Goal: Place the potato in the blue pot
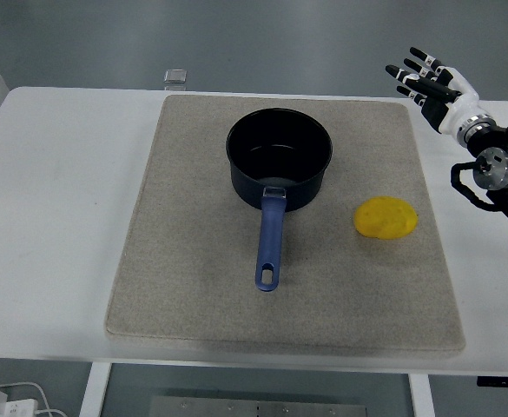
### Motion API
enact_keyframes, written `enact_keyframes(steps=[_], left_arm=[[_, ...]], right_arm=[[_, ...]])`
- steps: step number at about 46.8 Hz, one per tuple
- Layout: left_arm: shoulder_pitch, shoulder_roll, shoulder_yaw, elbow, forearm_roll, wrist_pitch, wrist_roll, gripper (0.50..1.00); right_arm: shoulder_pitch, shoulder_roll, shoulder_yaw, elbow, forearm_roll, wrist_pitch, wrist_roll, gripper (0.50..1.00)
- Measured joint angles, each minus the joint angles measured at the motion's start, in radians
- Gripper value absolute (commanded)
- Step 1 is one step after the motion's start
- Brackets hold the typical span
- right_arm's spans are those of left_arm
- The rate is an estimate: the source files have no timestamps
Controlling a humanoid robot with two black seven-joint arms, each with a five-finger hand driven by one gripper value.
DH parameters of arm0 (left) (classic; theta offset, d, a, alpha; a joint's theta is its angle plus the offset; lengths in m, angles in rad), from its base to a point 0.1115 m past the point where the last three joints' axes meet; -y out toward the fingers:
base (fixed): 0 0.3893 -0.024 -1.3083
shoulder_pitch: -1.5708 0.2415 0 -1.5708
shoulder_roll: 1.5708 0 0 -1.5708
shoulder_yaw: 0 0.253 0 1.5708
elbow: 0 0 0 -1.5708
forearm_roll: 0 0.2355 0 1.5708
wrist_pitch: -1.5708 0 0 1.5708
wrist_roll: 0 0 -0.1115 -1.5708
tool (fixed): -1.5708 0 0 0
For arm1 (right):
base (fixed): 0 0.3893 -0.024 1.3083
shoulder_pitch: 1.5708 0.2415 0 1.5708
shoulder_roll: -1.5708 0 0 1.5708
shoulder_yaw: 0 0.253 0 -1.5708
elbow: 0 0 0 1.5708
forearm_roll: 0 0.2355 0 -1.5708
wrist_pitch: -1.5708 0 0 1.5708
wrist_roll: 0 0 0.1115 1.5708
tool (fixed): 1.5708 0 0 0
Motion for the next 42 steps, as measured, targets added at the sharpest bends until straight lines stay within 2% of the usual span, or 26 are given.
enact_keyframes(steps=[16, 21, 28, 34, 42], left_arm=[[0.0, 0.0, 0.0, 0.001, 0.0, 0.0, 0.0, 1.0], [0.0, 0.0, 0.0, 0.0, 0.0, 0.0, 0.0, 1.0], [-0.001, 0.0, 0.0, 0.0, 0.0, 0.0, 0.0, 1.0], [0.0, 0.0, 0.0, 0.0, 0.0, 0.0, 0.0, 1.0], [0.0, 0.0, 0.0, 0.0, 0.0, 0.0, 0.0, 1.0]], right_arm=[[0.0, -0.007, -0.008, 0.002, -0.043, 0.004, -0.002, 0.934], [0.0, -0.029, -0.01, 0.032, -0.078, 0.012, -0.002, 0.934], [-0.004, -0.13, -0.01, 0.167, -0.203, 0.014, -0.001, 0.934], [-0.005, -0.255, -0.01, 0.346, -0.334, 0.01, 0.0, 0.934], [-0.001, -0.372, -0.01, 0.483, -0.399, 0.014, 0.0, 0.934]])
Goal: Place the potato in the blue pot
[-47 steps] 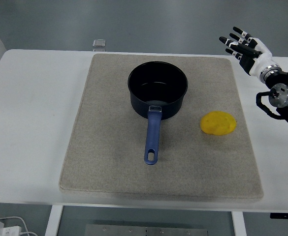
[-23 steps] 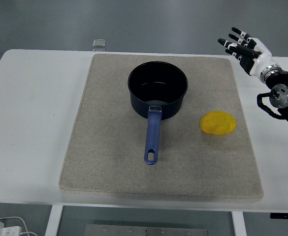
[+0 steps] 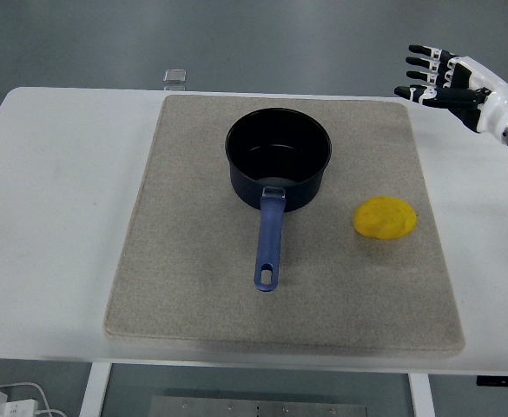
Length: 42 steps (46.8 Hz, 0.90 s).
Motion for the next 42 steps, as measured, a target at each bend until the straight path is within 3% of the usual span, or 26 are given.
enact_keyframes(steps=[27, 33, 42], left_arm=[[-0.001, 0.0, 0.0, 0.0, 0.0, 0.0, 0.0, 1.0], [0.0, 0.0, 0.0, 0.0, 0.0, 0.0, 0.0, 1.0], [-0.001, 0.0, 0.0, 0.0, 0.0, 0.0, 0.0, 1.0]], right_arm=[[-0.05, -0.295, -0.064, 0.334, -0.443, 0.025, 0.01, 0.934], [-0.05, -0.33, -0.118, 0.377, -0.473, 0.041, 0.01, 0.934], [-0.059, -0.33, -0.164, 0.384, -0.487, 0.032, 0.019, 0.926]])
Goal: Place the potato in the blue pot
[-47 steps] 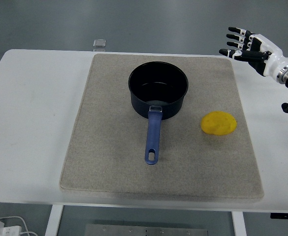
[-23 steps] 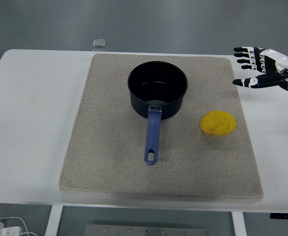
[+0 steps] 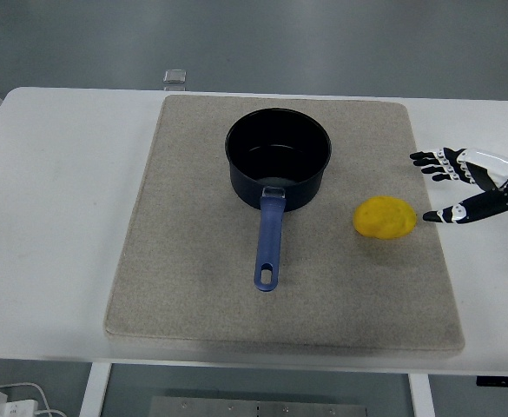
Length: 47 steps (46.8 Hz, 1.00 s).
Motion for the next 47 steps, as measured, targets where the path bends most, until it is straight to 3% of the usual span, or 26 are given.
enact_keyframes(steps=[9, 19, 25, 36, 40, 47], left_arm=[[0.001, 0.0, 0.0, 0.0, 0.0, 0.0, 0.0, 1.0], [0.0, 0.0, 0.0, 0.0, 0.0, 0.0, 0.0, 1.0], [0.001, 0.0, 0.0, 0.0, 0.0, 0.0, 0.0, 1.0], [0.0, 0.0, 0.0, 0.0, 0.0, 0.0, 0.0, 1.0], [0.0, 0.0, 0.0, 0.0, 0.0, 0.0, 0.0, 1.0], [0.001, 0.0, 0.0, 0.0, 0.0, 0.0, 0.0, 1.0]], right_arm=[[-0.038, 0.032, -0.003, -0.003, -0.087, -0.039, 0.019, 0.874], [-0.097, 0.125, -0.003, -0.059, -0.163, -0.145, 0.02, 0.876], [-0.109, 0.161, -0.002, -0.093, -0.169, -0.164, 0.02, 0.911], [-0.11, 0.187, -0.001, -0.111, -0.17, -0.175, 0.02, 0.907], [-0.111, 0.189, -0.001, -0.112, -0.171, -0.182, 0.02, 0.885], [-0.114, 0.212, -0.007, -0.119, -0.197, -0.197, 0.031, 0.776]])
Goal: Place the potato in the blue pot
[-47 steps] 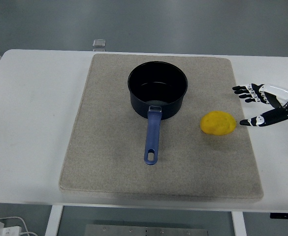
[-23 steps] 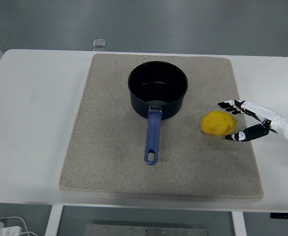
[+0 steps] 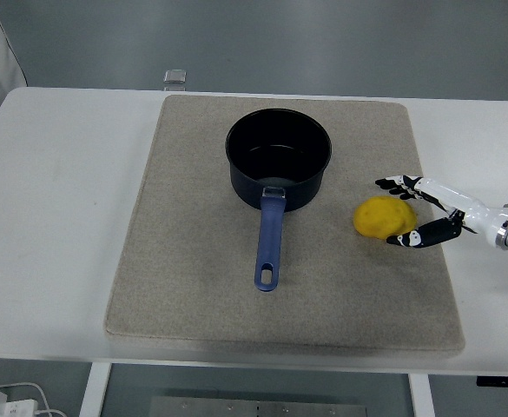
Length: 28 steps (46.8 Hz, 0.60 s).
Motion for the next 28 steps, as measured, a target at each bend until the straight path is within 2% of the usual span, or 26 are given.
enact_keyframes(steps=[3, 4, 7, 10, 28], left_arm=[[0.0, 0.0, 0.0, 0.0, 0.0, 0.0, 0.0, 1.0], [0.0, 0.0, 0.0, 0.0, 0.0, 0.0, 0.0, 1.0], [0.0, 0.0, 0.0, 0.0, 0.0, 0.0, 0.0, 1.0], [-0.001, 0.0, 0.0, 0.0, 0.0, 0.0, 0.0, 1.0], [0.0, 0.0, 0.0, 0.0, 0.0, 0.0, 0.0, 1.0]], right_arm=[[-0.001, 0.011, -0.001, -0.007, -0.019, -0.001, 0.001, 0.742], [-0.002, 0.016, -0.001, -0.01, -0.026, -0.001, 0.001, 0.715], [-0.004, 0.022, -0.001, -0.02, -0.038, -0.001, 0.002, 0.623], [-0.004, 0.024, -0.001, -0.024, -0.042, -0.001, 0.002, 0.5], [0.006, 0.025, 0.001, -0.038, -0.075, -0.014, 0.002, 0.5]])
